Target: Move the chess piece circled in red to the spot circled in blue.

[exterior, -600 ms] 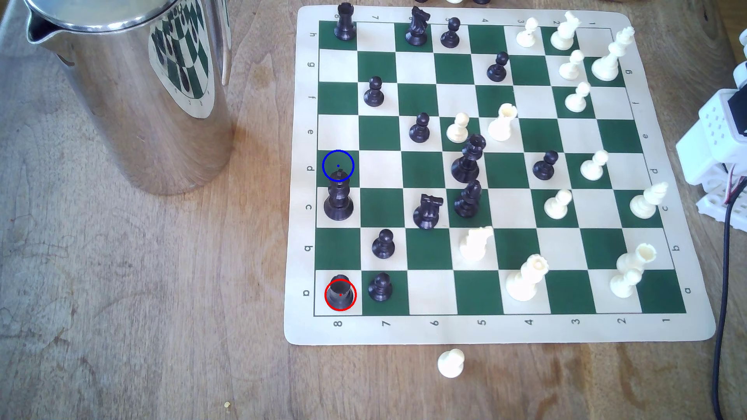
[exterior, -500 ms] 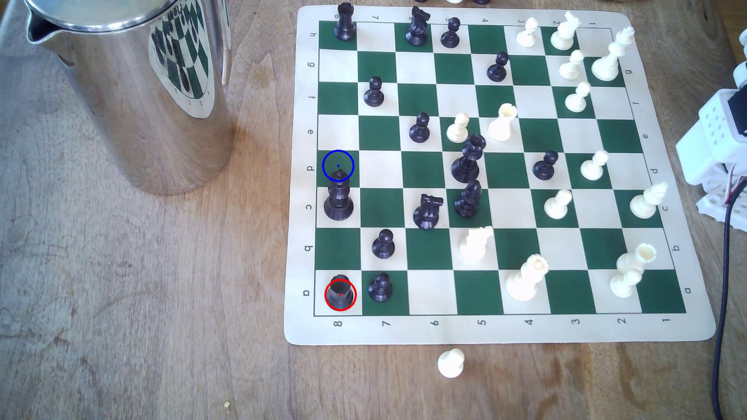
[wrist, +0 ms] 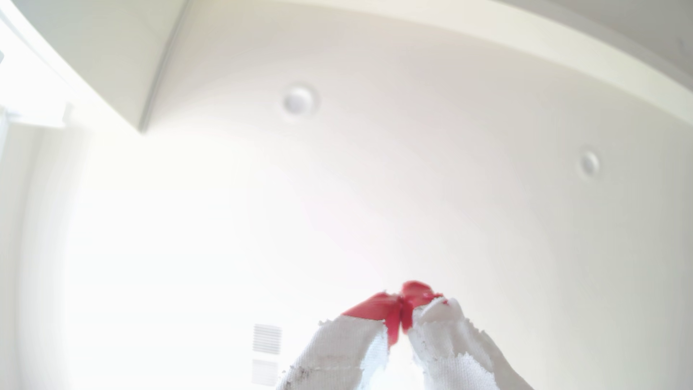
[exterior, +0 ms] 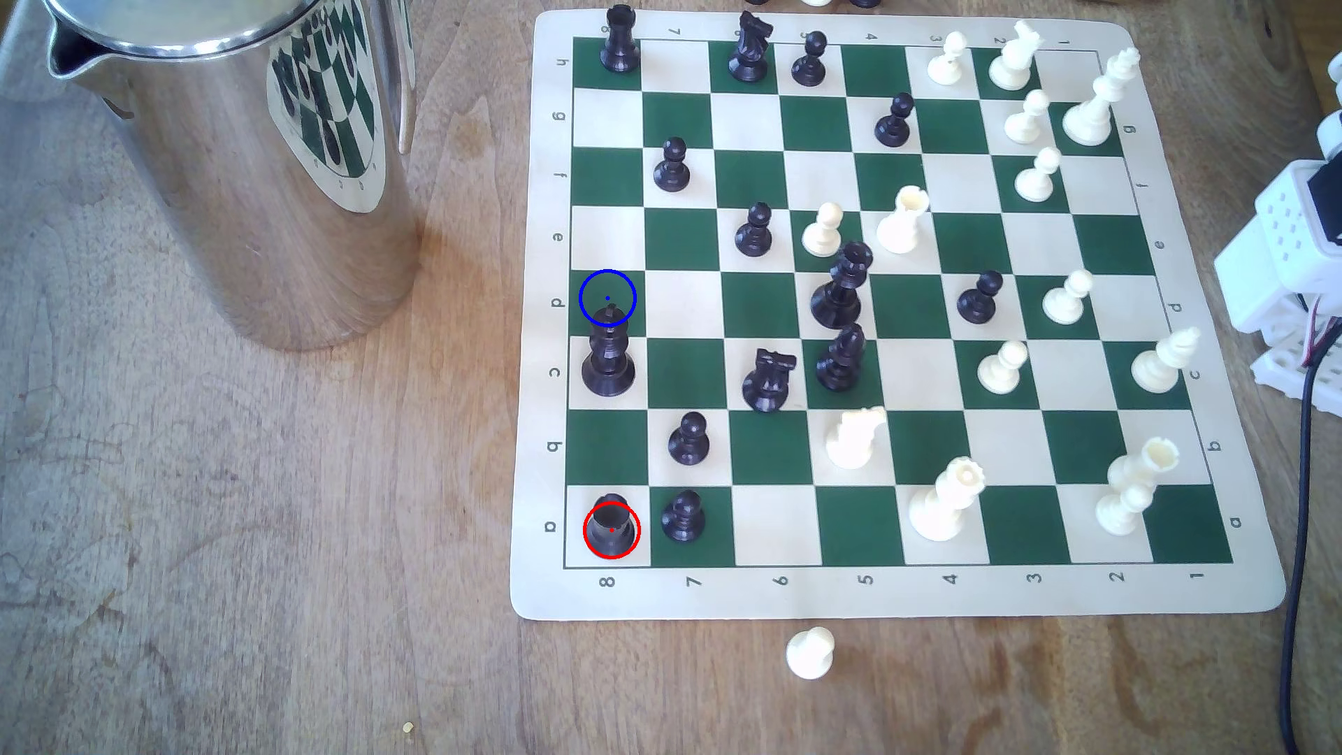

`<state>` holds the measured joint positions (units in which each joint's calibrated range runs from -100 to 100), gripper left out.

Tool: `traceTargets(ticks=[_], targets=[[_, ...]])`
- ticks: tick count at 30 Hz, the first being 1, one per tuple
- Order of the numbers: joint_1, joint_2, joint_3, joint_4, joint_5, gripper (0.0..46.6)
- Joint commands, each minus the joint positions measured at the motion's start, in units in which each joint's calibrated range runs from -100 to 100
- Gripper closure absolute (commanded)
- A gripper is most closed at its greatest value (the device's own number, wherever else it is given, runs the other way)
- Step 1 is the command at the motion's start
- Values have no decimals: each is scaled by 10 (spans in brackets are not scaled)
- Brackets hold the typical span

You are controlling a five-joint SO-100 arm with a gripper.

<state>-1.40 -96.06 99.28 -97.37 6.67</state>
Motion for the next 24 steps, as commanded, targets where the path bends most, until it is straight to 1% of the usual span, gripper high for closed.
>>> traceTargets(ticks=[1,2,3,4,6,7,8,9,10,11,12,14,15,18,20,22,24], targets=[[-4,3,7,-24,1,464],[-4,3,7,-24,0,464],[-49,2,7,-5,-7,464],[-83,3,7,13,-3,464],[-165,1,7,70,-3,464],[-193,-5,7,101,-2,464],[-214,-17,7,169,7,441],[-214,-17,7,196,8,441],[-214,-17,7,233,9,460],[-214,-17,7,264,9,464],[-212,-16,7,331,9,464],[-209,-12,7,385,9,464],[-207,-12,7,446,13,464],[-186,-2,7,549,14,464],[-182,-2,7,610,16,464],[-184,-2,7,696,7,464],[-191,-5,7,748,6,464]])
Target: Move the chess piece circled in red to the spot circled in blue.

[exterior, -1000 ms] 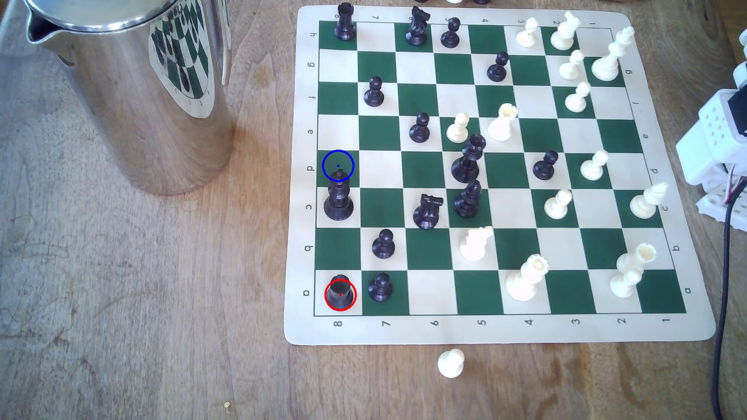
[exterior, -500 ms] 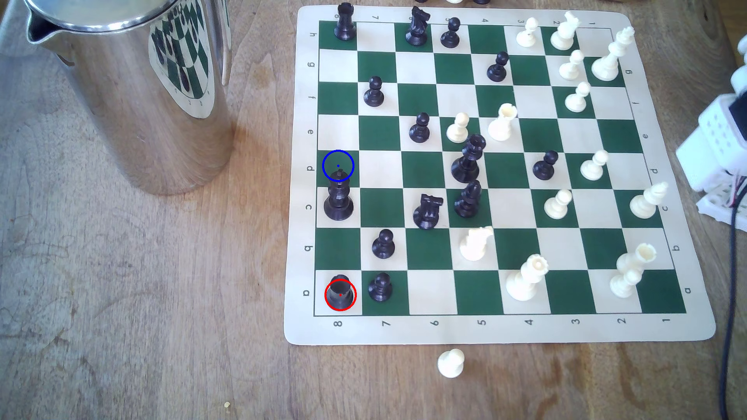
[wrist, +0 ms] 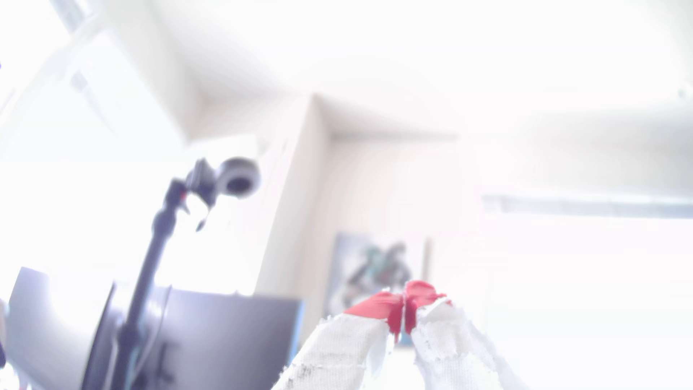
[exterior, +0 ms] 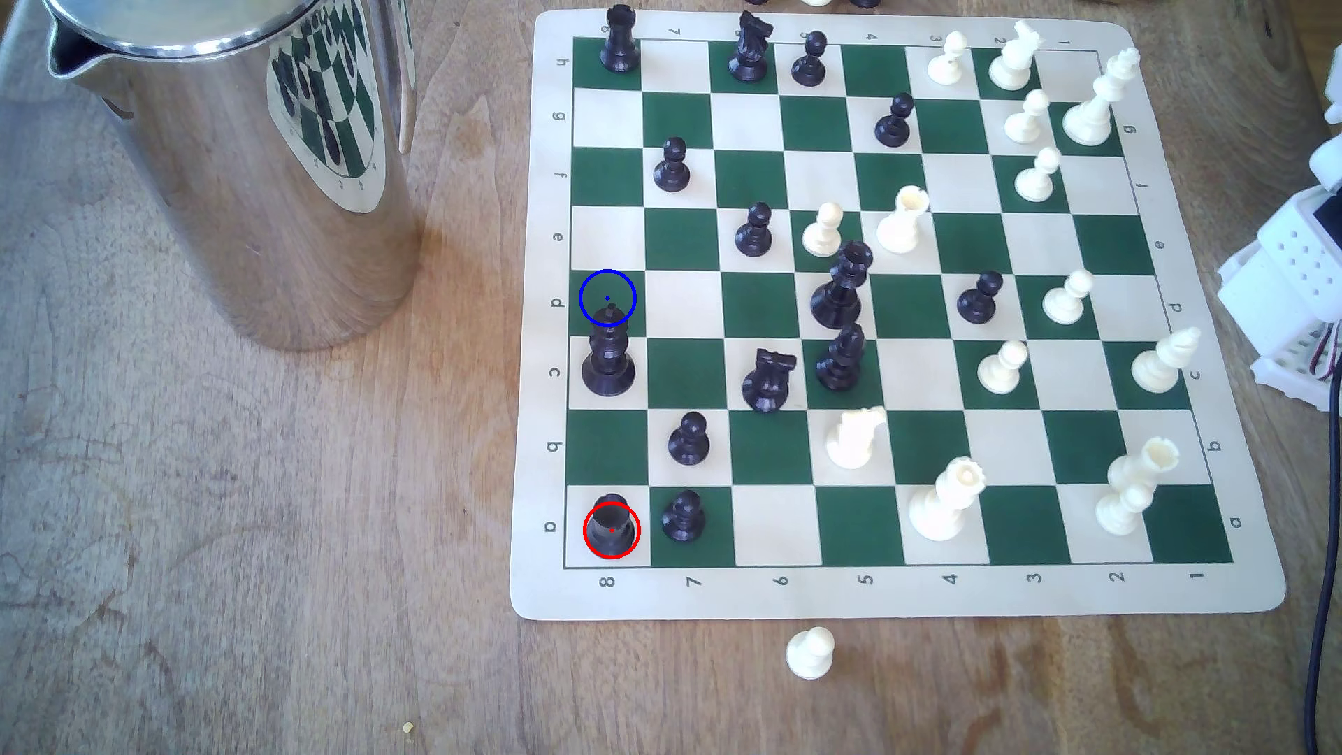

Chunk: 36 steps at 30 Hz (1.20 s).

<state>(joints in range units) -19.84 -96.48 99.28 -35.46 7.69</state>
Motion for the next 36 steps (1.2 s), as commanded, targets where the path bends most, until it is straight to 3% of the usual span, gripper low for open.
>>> traceTargets(ticks=[1,5,7,11,18,21,25,29,36], targets=[[-5,0,7,179,-6,464],[22,8,-7,245,-8,464],[45,55,-85,348,-30,463],[76,203,-266,467,-51,453],[53,346,-425,586,-76,438],[45,410,-511,653,-96,389],[40,511,-619,721,-107,365],[31,560,-664,748,-110,308],[26,677,-762,833,-114,299]])
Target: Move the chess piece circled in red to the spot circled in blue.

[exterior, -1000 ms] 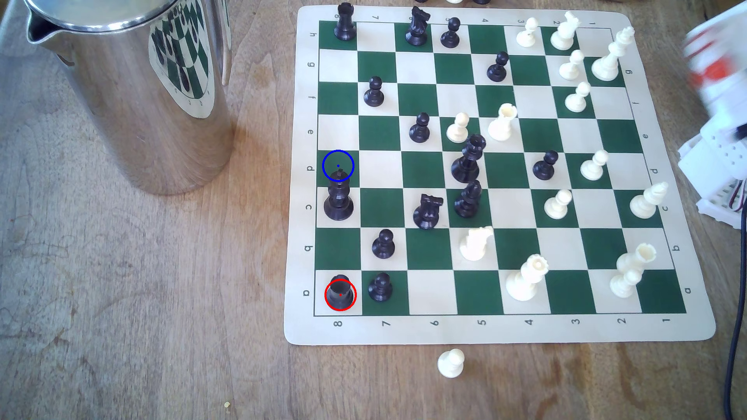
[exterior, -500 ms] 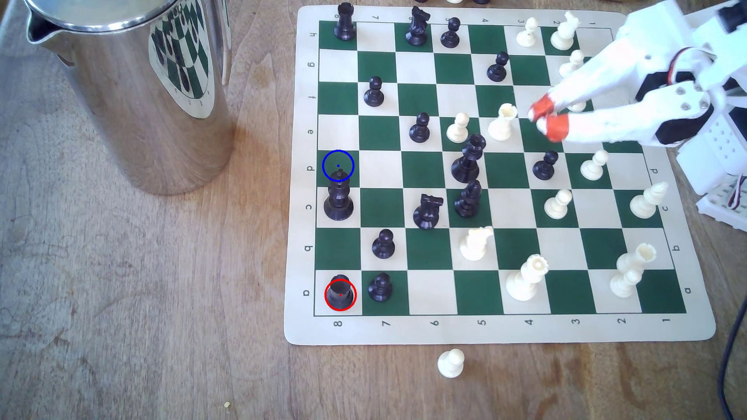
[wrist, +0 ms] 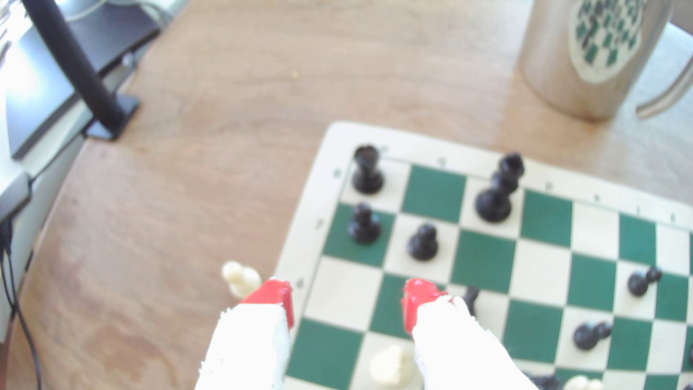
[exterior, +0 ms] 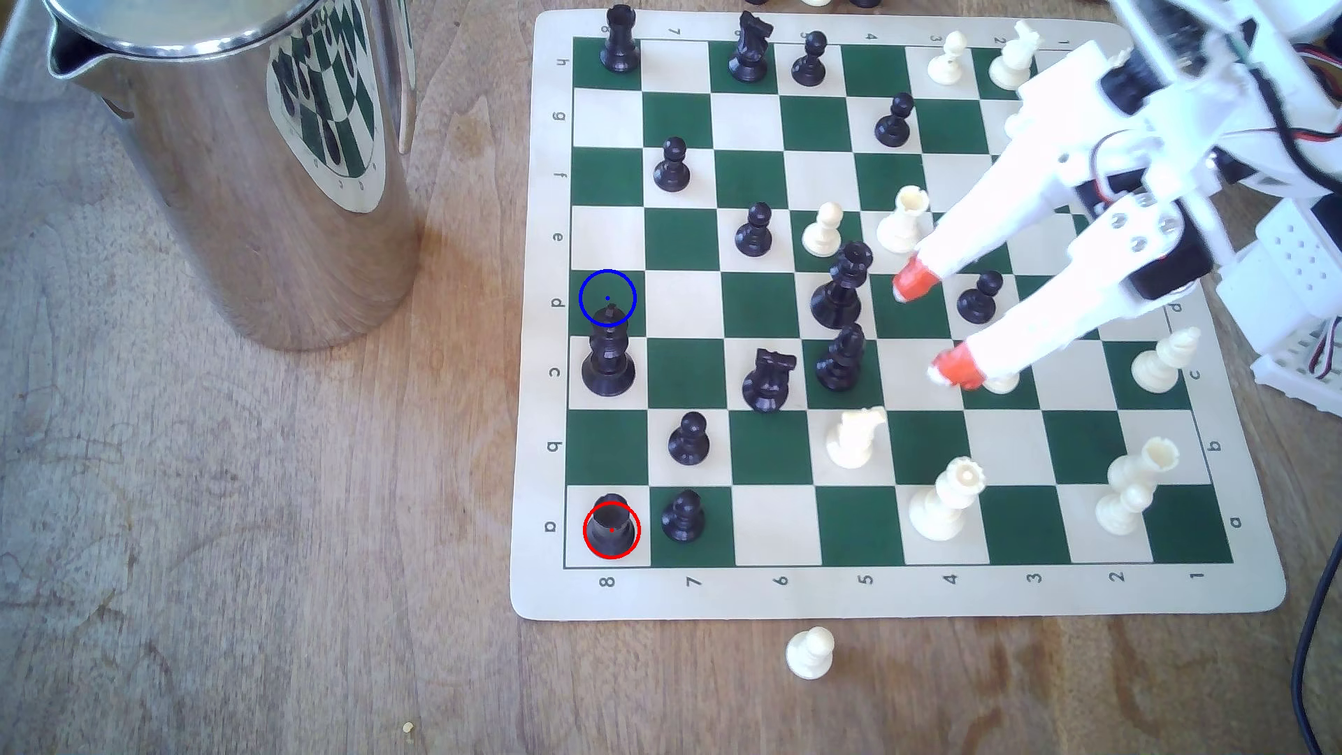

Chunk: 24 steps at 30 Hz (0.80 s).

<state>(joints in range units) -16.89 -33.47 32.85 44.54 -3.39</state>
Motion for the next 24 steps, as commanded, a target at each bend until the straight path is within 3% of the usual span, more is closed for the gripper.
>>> traceTargets(ticks=[1,7,16,24], targets=[[-9,67,-103,41,-4,299],[-12,118,-100,31,-11,301],[19,289,-258,-10,-28,296],[21,387,-319,-57,-37,284]])
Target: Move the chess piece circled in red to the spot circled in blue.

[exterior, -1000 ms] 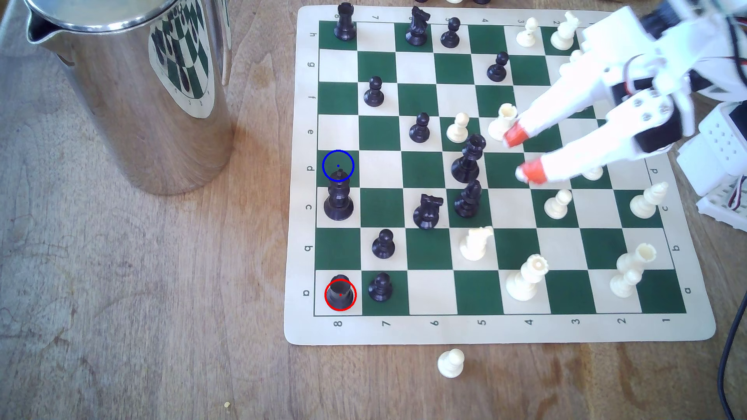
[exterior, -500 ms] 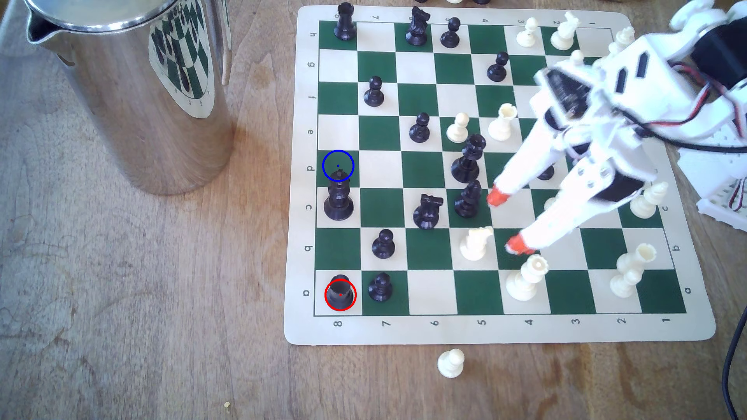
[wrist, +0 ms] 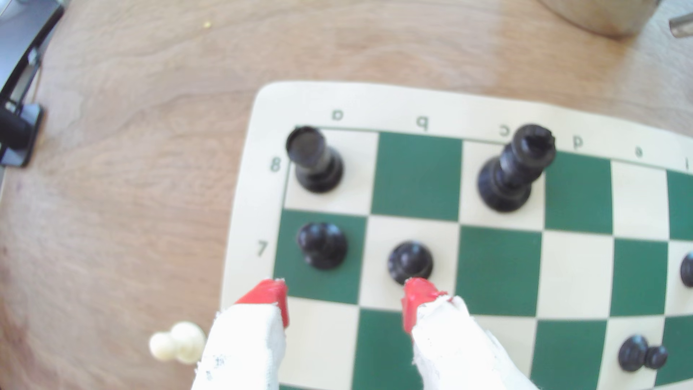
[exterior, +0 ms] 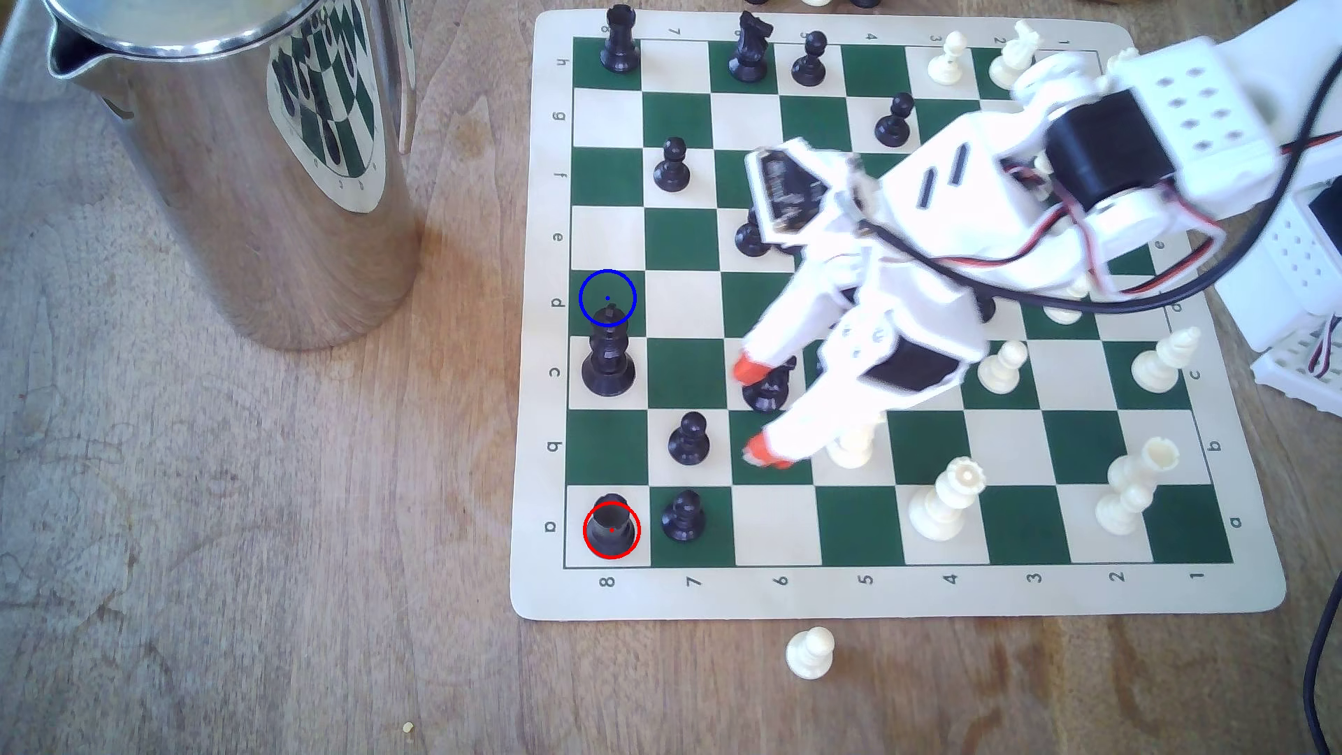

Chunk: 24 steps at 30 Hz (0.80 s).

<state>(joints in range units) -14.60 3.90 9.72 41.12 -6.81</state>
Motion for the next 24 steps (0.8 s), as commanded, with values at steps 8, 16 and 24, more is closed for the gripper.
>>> traceTargets(ticks=[8,16,24], targets=[[-12,80,-126,-75,-12,263],[-24,121,-162,-91,-21,253],[-24,157,-176,-124,-23,243]])
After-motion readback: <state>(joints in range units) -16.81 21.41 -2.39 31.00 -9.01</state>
